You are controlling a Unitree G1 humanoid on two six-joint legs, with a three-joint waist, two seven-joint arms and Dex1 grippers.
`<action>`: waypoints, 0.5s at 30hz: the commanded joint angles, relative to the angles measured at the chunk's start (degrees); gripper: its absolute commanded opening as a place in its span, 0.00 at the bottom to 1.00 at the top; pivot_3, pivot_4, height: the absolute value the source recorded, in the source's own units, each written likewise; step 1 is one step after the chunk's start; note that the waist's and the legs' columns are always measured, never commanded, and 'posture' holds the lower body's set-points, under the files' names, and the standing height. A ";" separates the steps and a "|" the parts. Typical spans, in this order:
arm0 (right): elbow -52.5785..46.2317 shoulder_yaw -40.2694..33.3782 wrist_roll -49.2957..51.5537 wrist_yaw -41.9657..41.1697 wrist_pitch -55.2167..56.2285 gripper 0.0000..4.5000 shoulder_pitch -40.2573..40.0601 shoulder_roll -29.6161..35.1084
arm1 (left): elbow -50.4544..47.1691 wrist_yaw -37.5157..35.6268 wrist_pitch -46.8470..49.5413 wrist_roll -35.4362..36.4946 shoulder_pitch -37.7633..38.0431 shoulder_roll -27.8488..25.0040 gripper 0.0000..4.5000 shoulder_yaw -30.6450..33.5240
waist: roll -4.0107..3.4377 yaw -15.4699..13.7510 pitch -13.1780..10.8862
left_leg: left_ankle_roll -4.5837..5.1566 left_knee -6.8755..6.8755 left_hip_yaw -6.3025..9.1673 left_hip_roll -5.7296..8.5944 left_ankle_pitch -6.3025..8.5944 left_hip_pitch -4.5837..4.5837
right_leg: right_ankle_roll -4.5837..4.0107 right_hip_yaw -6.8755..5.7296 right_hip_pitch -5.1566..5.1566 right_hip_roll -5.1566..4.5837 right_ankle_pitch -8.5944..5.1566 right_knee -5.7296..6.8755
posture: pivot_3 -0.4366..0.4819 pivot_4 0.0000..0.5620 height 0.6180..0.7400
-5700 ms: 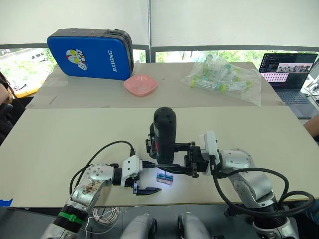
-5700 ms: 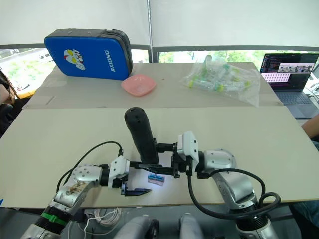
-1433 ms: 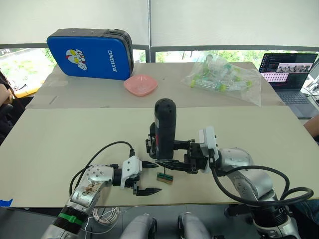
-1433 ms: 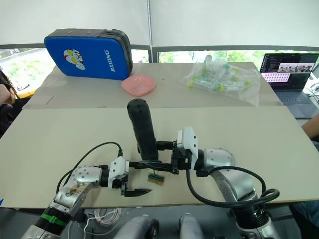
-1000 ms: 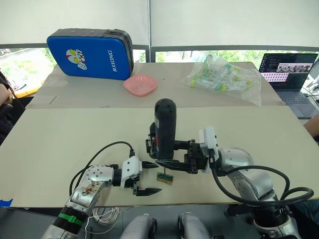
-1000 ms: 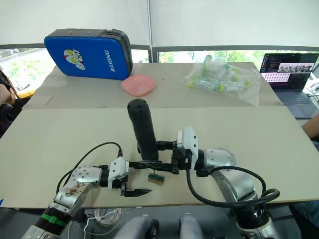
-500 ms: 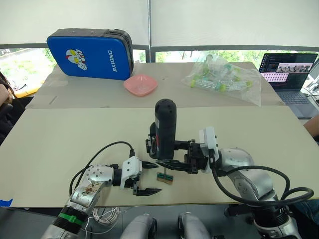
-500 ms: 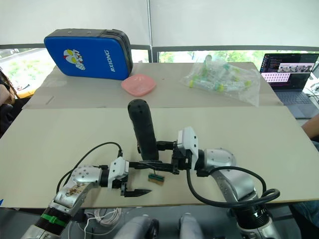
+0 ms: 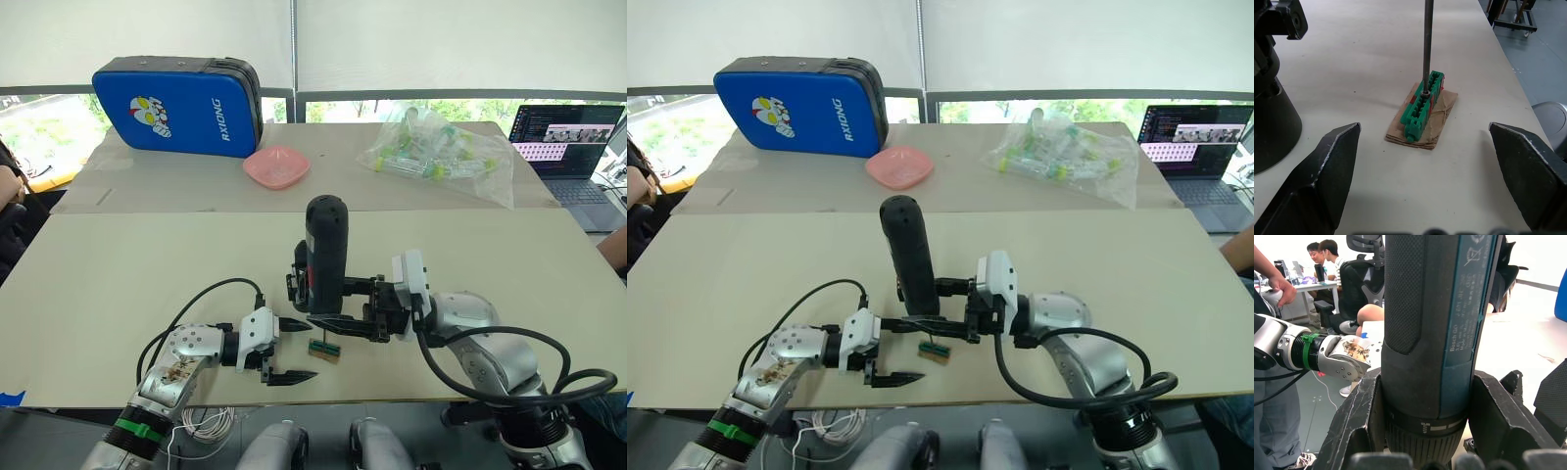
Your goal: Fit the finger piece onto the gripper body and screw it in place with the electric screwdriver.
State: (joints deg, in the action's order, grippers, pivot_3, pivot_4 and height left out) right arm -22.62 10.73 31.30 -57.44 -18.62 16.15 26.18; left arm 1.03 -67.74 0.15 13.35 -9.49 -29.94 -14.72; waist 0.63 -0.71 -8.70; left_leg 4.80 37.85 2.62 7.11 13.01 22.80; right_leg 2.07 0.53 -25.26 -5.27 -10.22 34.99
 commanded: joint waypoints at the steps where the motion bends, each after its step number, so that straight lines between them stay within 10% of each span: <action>1: -1.39 0.33 -1.03 -0.62 1.93 0.44 -0.11 0.30 | 0.81 -0.42 0.28 -0.32 0.24 -0.37 0.99 -0.54 | 0.00 0.00 0.00 | 0.00 0.00 0.00 0.00 0.00 0.00 | 0.00 0.00 0.00 0.00 0.00 0.00 | 0.48 0.27 1.00; 15: -2.35 2.26 -2.11 -0.77 1.49 0.44 0.19 0.56 | 0.40 -0.41 0.55 -0.23 0.24 -0.34 0.99 -0.61 | 0.00 0.00 0.00 | 0.00 0.00 0.01 0.00 0.00 -0.03 | 0.00 -0.01 0.02 0.00 0.00 0.00 | 0.48 0.27 1.00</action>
State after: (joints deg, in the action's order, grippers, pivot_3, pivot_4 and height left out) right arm -23.32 12.72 28.89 -57.86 -16.89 16.27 26.31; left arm 1.12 -67.80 0.13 13.36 -9.50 -29.94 -14.74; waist 0.63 -0.70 -8.70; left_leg 4.80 37.85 2.62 7.11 13.01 22.77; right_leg 2.07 0.52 -25.24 -5.27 -10.22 34.98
